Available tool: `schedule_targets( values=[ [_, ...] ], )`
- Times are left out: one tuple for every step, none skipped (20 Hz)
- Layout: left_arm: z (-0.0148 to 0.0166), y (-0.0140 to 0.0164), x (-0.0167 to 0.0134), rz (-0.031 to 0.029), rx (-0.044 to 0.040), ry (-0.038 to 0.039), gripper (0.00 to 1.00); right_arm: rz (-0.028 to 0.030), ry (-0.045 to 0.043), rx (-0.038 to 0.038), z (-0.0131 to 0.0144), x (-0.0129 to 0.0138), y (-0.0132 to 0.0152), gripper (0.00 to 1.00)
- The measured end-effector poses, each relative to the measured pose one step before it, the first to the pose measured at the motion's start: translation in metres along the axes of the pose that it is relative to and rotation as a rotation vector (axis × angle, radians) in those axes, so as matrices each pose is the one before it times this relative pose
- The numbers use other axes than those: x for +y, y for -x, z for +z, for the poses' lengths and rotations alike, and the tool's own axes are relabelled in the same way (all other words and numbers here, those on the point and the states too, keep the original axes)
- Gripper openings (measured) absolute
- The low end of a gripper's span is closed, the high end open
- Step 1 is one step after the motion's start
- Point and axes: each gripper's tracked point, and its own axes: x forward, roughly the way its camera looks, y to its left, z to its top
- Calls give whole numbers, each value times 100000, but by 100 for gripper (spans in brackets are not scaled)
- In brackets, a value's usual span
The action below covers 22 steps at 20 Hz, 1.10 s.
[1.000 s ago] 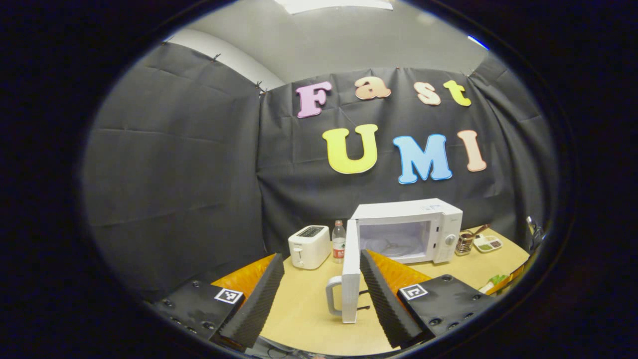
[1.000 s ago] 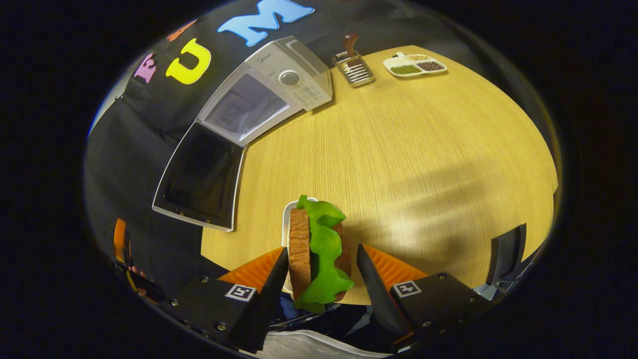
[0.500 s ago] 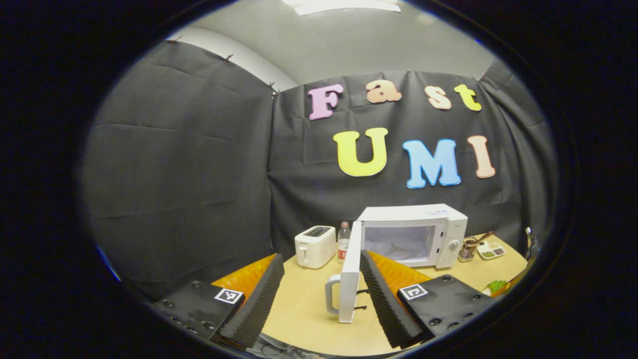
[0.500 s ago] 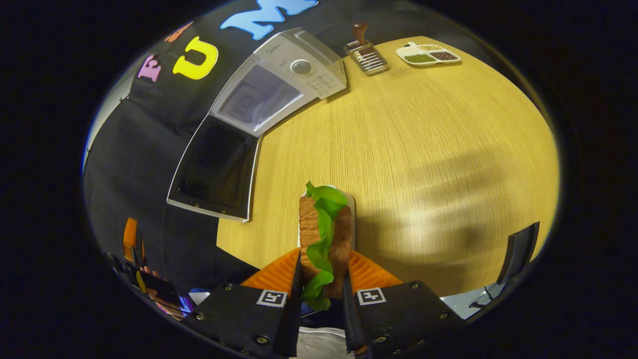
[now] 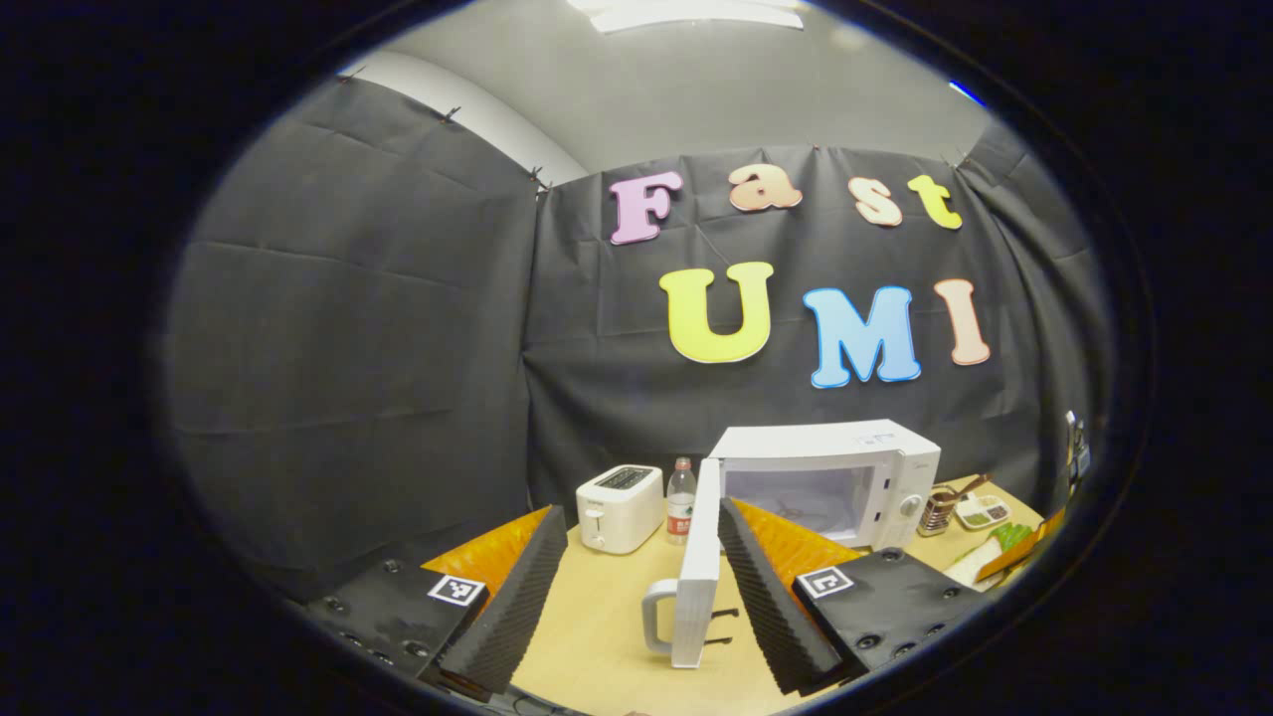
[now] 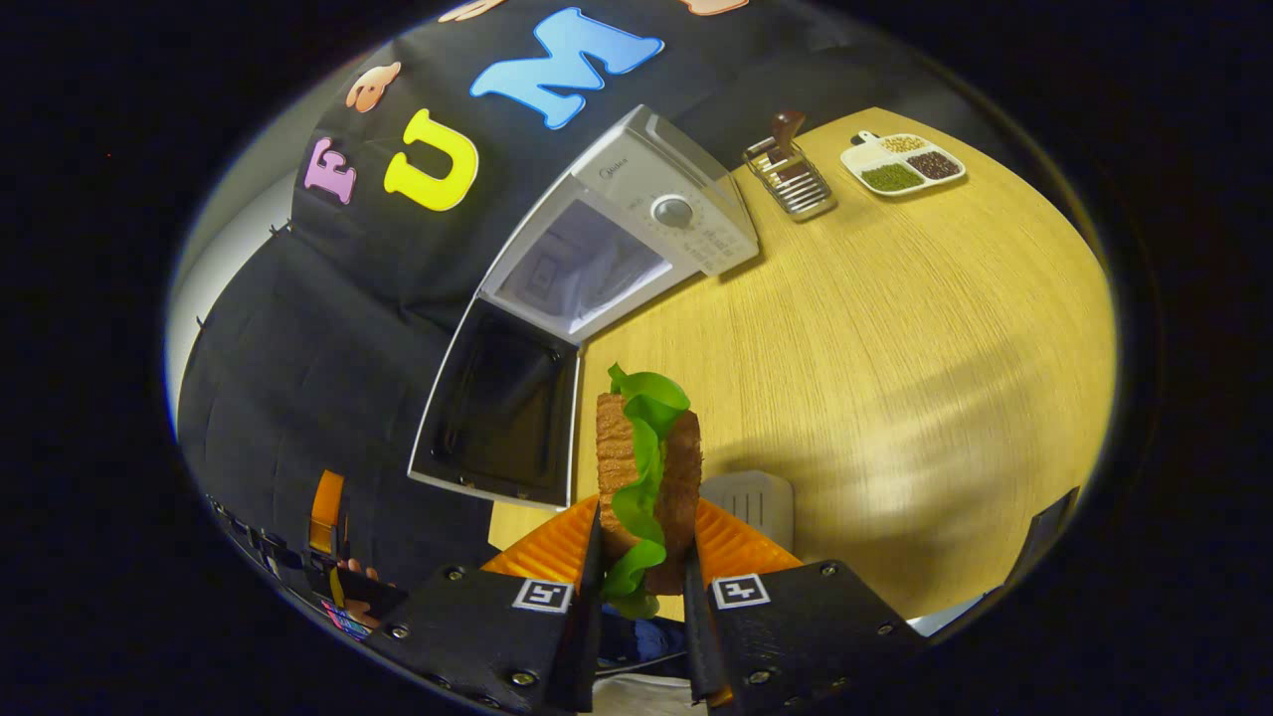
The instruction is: Open the microwave oven with the left hand, put the food in, and close the microwave oven.
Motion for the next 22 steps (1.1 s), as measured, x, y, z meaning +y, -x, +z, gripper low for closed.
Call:
schedule_targets(
  values=[
    [252, -923, 218, -330, -641, 22, 98, 497, 304, -2488, 974, 868, -692, 36],
    [420, -782, 242, -381, -860, 426, 98, 923, 898, -2189, 975, 870, -754, 36],
    [465, -844, 363, -200, -1153, 715, 95, 511, 661, -2430, 898, 854, -805, 36],
    [356, -714, 387, -211, -900, 571, 98, 300, 98, -2593, 990, 685, -969, 36],
    [136, -852, 565, 148, -535, 135, 95, 574, -705, -2765, 857, 890, -1103, 36],
    [201, -728, 638, 283, -285, -251, 100, 894, -1081, -2400, 698, 817, -1015, 36],
    [-24, -763, 743, 475, 26, -374, 95, 664, -666, -2484, 609, 843, -1114, 40],
    [43, -807, 691, 405, 140, -234, 95, -144, -82, -2676, 615, 595, -1127, 36],
    [-113, -783, 639, 454, 176, -86, 95, -459, 340, -2508, 475, 445, -1043, 36],
    [-99, -769, 666, 501, 208, -130, 95, -468, 74, -1928, 369, 446, -1165, 36],
    [-131, -582, 726, 645, 180, -299, 95, -313, -404, -1542, 129, 435, -1234, 36],
    [-228, -712, 721, 462, 449, -324, 95, -342, -877, -936, 94, 214, -1248, 36],
    [-373, -585, 538, 338, 736, -218, 95, -300, -963, -779, -106, 243, -1000, 36],
    [-284, -696, 540, 188, 697, -134, 95, -289, -691, -1058, 31, 246, -1187, 36],
    [-250, -715, 390, 90, 720, -162, 95, -560, -683, -989, -130, 248, -1312, 36],
    [-265, -712, 381, -68, 728, -525, 95, -1077, -865, -1816, 76, 121, -1235, 36],
    [-318, -633, 619, 256, 400, -767, 96, -738, -846, -2104, 48, 171, -1157, 36],
    [-92, -582, 419, 9, 492, -590, 96, -42, -510, -2014, 93, 259, -1073, 36],
    [-145, -559, 393, -384, 562, -217, 100, 39, -375, -2161, 77, 394, -975, 36],
    [-252, -543, 207, -502, 951, -111, 100, -212, -358, -2313, 231, 242, -1051, 36],
    [-222, -500, 139, -655, 972, -218, 100, -722, -582, -2746, 320, 61, -1065, 36],
    [-117, -559, 192, -694, 541, -664, 98, -503, -793, -2837, 312, 148, -1000, 36]
  ],
)
